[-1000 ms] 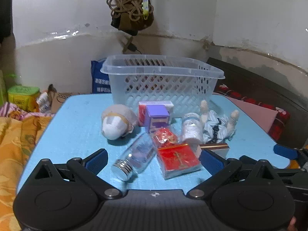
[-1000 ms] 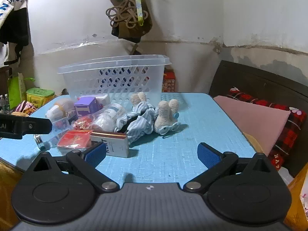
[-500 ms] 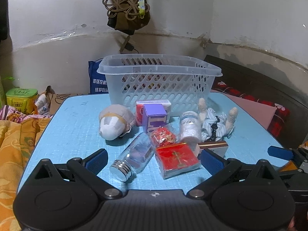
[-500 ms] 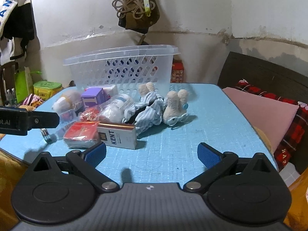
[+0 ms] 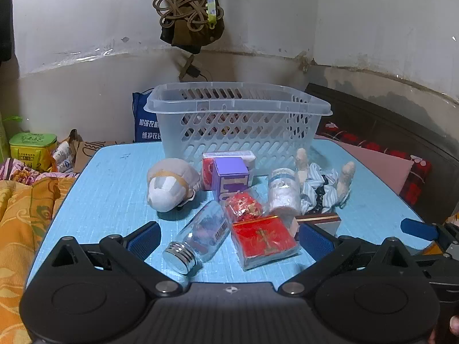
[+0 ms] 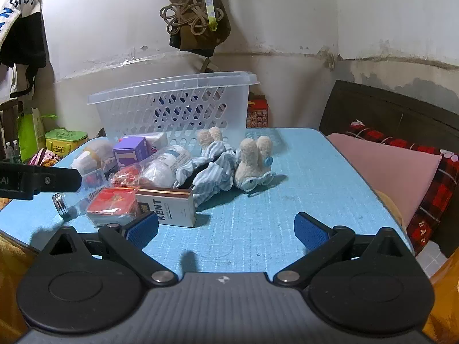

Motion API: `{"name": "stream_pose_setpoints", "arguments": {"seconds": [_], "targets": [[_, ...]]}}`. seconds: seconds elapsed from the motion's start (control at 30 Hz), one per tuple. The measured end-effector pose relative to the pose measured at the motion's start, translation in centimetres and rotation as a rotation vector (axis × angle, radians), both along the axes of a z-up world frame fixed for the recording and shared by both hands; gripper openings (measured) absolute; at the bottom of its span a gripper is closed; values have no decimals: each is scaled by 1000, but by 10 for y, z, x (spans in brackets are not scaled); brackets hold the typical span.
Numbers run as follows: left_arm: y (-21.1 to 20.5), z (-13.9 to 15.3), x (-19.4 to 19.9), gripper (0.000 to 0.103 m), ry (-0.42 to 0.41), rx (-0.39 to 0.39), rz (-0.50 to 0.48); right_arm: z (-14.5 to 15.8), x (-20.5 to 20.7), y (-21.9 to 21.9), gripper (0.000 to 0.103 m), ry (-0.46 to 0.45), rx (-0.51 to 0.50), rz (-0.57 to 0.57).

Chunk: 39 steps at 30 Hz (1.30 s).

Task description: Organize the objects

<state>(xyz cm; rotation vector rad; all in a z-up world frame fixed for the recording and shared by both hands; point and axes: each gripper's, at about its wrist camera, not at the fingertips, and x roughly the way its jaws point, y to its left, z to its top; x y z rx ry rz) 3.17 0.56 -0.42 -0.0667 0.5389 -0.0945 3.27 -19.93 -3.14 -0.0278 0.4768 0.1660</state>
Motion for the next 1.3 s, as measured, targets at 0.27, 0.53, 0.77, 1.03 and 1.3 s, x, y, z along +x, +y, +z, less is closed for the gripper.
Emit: {"name": "stream_pose_setpoints", "arguments": {"seconds": [0.27, 0.53, 0.77, 1.03, 1.3], "targets": [[-1, 0, 1, 103, -1, 10, 4, 0, -1, -3, 103, 1, 31, 5], [-1, -1, 2, 103, -3, 19, 7, 2, -3, -1, 103, -30, 23, 23], [0, -1, 3, 103, -6, 25, 3, 1, -1, 0, 103, -27, 17, 24], [5, 11, 5, 99, -51, 16, -4, 0, 5, 1, 103, -38, 53, 76], [32, 82, 20, 99, -187, 49, -34, 20, 19, -19, 103, -113, 105, 49]]}}
